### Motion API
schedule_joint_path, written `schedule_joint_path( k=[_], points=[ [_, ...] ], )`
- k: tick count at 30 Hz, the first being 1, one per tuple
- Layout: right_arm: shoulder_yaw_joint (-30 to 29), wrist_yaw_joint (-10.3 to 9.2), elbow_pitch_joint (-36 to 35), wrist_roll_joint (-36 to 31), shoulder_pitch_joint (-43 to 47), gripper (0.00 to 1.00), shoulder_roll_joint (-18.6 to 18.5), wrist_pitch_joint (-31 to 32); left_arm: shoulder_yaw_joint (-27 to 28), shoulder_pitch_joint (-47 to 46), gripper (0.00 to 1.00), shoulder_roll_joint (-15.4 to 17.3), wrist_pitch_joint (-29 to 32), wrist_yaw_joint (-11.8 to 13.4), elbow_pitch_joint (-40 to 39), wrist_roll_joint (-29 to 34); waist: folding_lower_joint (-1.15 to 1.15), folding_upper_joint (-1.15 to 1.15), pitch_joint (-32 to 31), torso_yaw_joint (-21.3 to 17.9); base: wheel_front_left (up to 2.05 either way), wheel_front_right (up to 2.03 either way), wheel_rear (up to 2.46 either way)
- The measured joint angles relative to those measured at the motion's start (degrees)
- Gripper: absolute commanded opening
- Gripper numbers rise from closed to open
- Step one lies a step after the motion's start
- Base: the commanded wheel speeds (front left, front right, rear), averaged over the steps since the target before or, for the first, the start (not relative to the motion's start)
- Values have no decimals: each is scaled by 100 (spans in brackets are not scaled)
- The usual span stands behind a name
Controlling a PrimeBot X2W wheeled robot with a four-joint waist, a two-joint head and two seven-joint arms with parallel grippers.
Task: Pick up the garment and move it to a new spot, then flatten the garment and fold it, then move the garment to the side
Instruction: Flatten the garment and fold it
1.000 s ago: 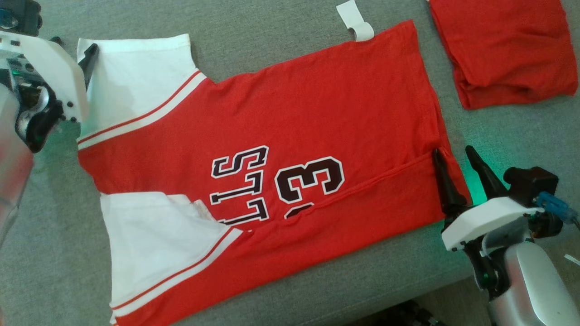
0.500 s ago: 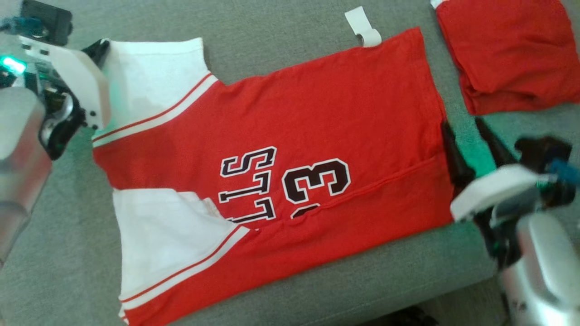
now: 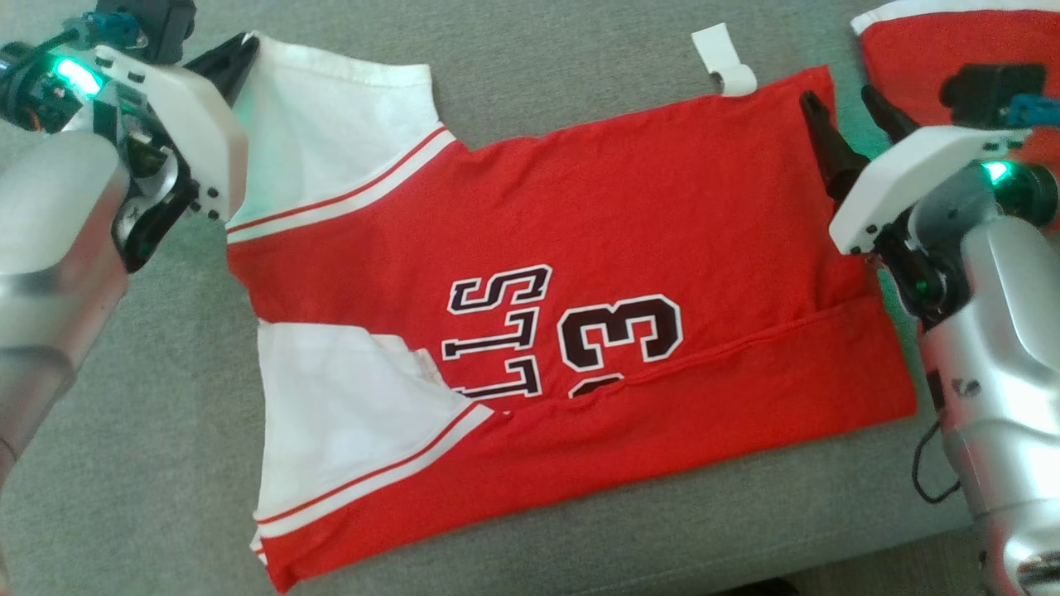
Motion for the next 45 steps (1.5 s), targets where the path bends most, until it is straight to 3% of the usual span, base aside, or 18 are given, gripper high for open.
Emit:
schedule_joint_path(
  k=[2, 16, 18, 19, 20, 21, 22, 23, 27, 37, 45],
  points=[
    [94, 0, 399, 109, -227, 100, -3, -1, -166, -91, 0, -10, -75, 0, 1, -86, 0, 0, 44, 57, 0, 0, 0],
    [572, 0, 1459, 499, -988, 97, -15, -322, -698, -417, 0, -73, -297, 0, 127, -424, 0, 0, 194, 233, 0, 0, 0],
    [639, 0, 1537, 556, -1033, 68, -15, -367, -732, -436, 0, -92, -324, 0, 154, -489, 0, 0, 199, 249, 0, 0, 0],
    [667, 0, 1563, 590, -1035, 44, -16, -381, -744, -438, 0, -100, -348, 0, 167, -502, 0, 0, 199, 256, 0, 0, 0],
    [709, 0, 1604, 613, -1038, 44, -19, -411, -760, -439, 0, -105, -357, 0, 183, -524, 0, 0, 197, 261, 0, 0, 0],
    [748, 0, 1649, 639, -1041, 33, -20, -441, -775, -440, 0, -107, -379, 0, 197, -547, 0, 0, 195, 264, 0, 0, 0],
    [782, 0, 1695, 644, -1048, 12, -25, -486, -791, -442, 0, -107, -396, 0, 204, -547, 0, 0, 191, 268, 0, 0, 0],
    [809, 0, 1729, 645, -1062, 0, -36, -510, -811, -446, 0, -108, -400, 0, 218, -548, 0, 0, 187, 270, 0, 0, 0],
    [857, 0, 1842, 695, -1196, 0, -149, -681, -899, -465, 0, -108, -641, 0, 319, -528, 0, 0, 168, 271, 0, 0, 0],
    [514, 0, 2169, 923, -1623, 0, -249, -1328, -869, -968, 0, -307, -2127, -1, 967, -179, 0, 0, 73, 363, 0, 0, 0],
    [421, 0, 2253, 1180, -1639, 0, -399, -1490, -875, -880, 0, -468, -2364, -1, 691, -319, -1, 0, -197, 589, 0, 0, 0]
  ],
)
